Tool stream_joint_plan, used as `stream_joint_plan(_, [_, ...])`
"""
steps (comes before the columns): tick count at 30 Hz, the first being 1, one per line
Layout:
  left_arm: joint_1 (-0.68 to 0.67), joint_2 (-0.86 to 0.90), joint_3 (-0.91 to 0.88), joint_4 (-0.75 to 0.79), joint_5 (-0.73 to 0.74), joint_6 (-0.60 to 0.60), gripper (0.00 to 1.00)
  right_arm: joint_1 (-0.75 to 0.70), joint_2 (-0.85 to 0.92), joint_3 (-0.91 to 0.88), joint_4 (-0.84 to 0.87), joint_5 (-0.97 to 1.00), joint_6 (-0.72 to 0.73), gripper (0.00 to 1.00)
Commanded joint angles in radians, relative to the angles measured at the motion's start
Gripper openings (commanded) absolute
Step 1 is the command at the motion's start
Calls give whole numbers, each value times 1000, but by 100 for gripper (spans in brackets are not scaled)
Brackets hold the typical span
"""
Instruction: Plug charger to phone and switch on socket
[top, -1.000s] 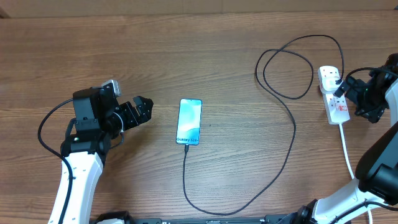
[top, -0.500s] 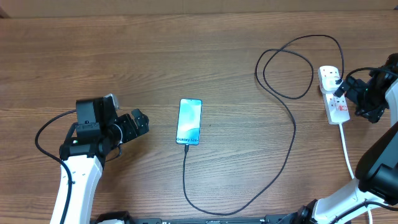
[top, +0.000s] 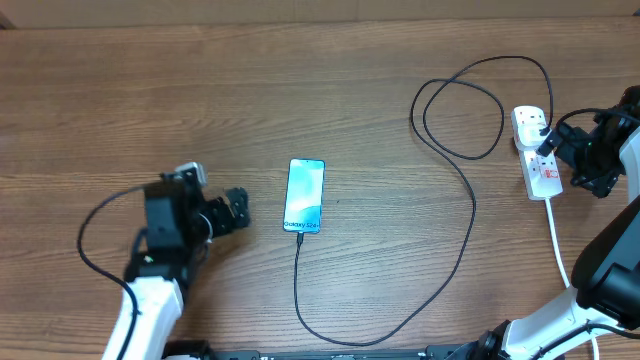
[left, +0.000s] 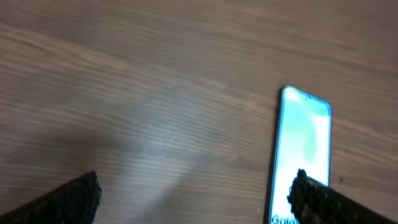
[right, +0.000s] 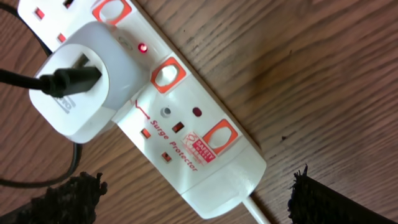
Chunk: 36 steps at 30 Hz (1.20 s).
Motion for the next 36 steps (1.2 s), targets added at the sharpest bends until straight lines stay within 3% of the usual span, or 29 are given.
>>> stream_joint_plan(1, [-29, -53, -97, 98, 34, 53, 100, -6, -16, 20, 5, -5, -8, 100])
stream_joint_plan(11, [-34, -116, -135, 139, 118, 260, 99, -6, -16, 20, 5, -5, -8, 100])
stream_joint_plan(30, [-34, -184, -254, 298, 183, 265, 100, -6, -16, 20, 5, -5, -8, 100])
stream_joint_plan(36, [-33, -282, -343, 379, 196, 265, 99, -6, -16, 20, 5, -5, -8, 100])
